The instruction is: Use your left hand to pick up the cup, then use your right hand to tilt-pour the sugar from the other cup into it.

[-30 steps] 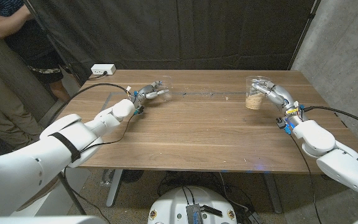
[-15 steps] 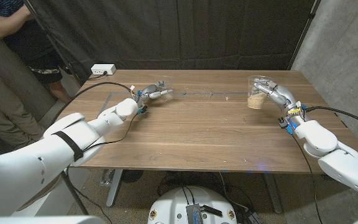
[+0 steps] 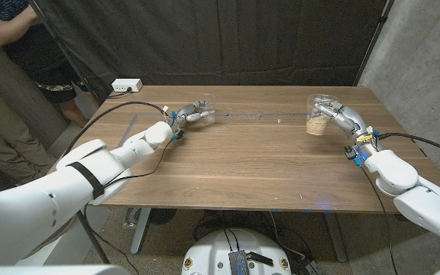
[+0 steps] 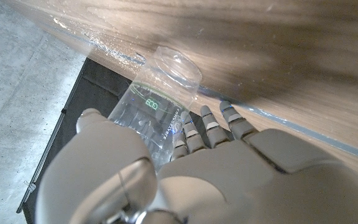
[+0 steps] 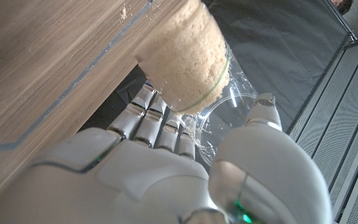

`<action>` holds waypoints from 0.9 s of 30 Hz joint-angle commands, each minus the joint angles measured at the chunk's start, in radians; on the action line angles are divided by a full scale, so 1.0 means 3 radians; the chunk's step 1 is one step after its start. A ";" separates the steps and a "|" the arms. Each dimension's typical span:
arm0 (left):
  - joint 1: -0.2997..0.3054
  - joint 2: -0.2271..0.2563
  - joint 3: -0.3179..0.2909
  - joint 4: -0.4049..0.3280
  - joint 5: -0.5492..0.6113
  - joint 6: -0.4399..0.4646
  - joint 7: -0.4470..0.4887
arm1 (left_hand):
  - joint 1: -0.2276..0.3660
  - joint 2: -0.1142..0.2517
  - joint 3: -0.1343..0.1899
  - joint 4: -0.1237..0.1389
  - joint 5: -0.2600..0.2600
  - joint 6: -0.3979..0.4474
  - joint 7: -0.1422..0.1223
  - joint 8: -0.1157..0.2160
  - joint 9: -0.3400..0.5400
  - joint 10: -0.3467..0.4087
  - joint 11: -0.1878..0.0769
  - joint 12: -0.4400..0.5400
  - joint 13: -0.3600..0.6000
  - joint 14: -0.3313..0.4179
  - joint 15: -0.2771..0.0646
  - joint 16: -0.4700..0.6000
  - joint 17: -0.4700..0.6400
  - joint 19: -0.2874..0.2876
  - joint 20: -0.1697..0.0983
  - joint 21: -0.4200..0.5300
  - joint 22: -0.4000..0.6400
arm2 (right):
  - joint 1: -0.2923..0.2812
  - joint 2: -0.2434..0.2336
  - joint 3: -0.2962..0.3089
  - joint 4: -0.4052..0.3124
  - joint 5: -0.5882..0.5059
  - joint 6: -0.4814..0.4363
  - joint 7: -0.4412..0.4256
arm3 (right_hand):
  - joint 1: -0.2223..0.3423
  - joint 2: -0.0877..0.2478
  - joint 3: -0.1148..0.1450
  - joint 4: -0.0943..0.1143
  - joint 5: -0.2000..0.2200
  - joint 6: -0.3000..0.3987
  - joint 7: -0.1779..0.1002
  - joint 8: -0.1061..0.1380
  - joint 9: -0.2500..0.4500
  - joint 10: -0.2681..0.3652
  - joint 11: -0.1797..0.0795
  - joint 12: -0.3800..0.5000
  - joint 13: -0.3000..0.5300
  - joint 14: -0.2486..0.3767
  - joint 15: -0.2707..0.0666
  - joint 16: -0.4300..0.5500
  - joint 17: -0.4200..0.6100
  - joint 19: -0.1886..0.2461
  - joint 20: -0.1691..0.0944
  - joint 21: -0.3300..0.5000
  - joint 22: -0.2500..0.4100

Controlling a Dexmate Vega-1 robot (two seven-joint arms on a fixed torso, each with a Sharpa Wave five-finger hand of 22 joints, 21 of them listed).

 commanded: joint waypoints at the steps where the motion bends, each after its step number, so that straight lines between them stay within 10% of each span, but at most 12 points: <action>1: 0.0058 0.0005 -0.0045 -0.0004 0.0017 -0.0148 0.0061 | 0.0049 0.0011 -0.0015 -0.0002 0.0020 0.0038 -0.0013 0.0039 0.0012 0.0057 0.0006 0.0045 0.0012 0.0031 -0.0269 0.0013 0.0017 0.0249 -0.0072 0.0017 0.0028 | -0.0049 -0.0011 0.0027 0.0010 0.0012 0.0026 0.0011 | 0.0000 0.0024 0.0025 0.0013 0.0005 0.0039 -0.0002 0.0028 0.0013 0.0022 -0.0002 0.0014 0.0015 0.0038 -0.0585 -0.0006 0.0018 0.0012 -0.0324 -0.0011 0.0010; 27: 0.0192 -0.0034 -0.0155 0.0005 -0.0077 -0.0166 0.0179 | 0.0217 0.0141 0.0006 -0.0046 0.0002 0.0294 -0.0051 0.0192 0.0045 0.0301 -0.0057 0.0203 0.0078 0.0327 -0.0367 0.0061 0.0060 0.0418 -0.0188 0.0080 0.0031 | -0.0016 -0.0034 0.0020 0.0050 0.0031 -0.0032 0.0059 | 0.0000 0.0025 0.0032 0.0009 0.0006 0.0042 0.0000 0.0022 0.0016 0.0037 0.0006 0.0010 0.0009 0.0045 -0.0586 -0.0019 0.0031 0.0013 -0.0327 -0.0016 0.0010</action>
